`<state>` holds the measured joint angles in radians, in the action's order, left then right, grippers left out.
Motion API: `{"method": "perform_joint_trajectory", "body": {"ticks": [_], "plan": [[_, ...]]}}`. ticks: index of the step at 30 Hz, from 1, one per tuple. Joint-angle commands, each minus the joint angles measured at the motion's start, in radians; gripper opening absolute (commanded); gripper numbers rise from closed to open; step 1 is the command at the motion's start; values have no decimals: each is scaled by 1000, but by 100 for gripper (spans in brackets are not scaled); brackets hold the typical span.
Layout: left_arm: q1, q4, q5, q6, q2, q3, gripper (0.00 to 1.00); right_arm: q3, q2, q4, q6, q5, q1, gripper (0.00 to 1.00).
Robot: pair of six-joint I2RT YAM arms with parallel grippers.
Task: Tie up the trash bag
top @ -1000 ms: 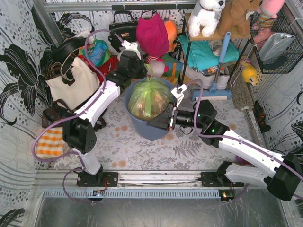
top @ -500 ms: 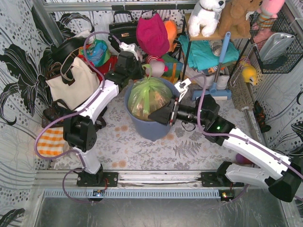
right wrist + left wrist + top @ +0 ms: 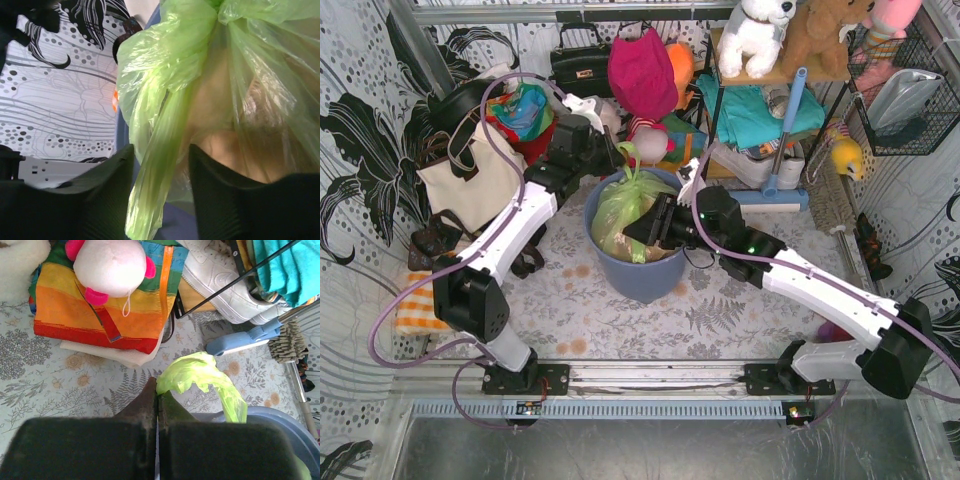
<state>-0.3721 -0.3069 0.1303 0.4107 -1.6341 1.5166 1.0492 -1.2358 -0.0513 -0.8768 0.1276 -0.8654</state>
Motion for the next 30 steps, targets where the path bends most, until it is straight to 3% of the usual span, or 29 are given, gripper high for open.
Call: {"method": "perform_joint_trajectory", "body": {"ticks": [1,9,20,30], "plan": [[1,26,23,0,49,-9,0,68,-33,6,-22,38,-3,43],[0,23,7,-11,88,9,0,129,22,105,43,3,-3,0],[0,4,-95,-71,77,163,0,276,126,357,183,-94,-3,0],[4,79,-125,-56,46,-24,0,58,204,422,127,-45,-3,0]]}}
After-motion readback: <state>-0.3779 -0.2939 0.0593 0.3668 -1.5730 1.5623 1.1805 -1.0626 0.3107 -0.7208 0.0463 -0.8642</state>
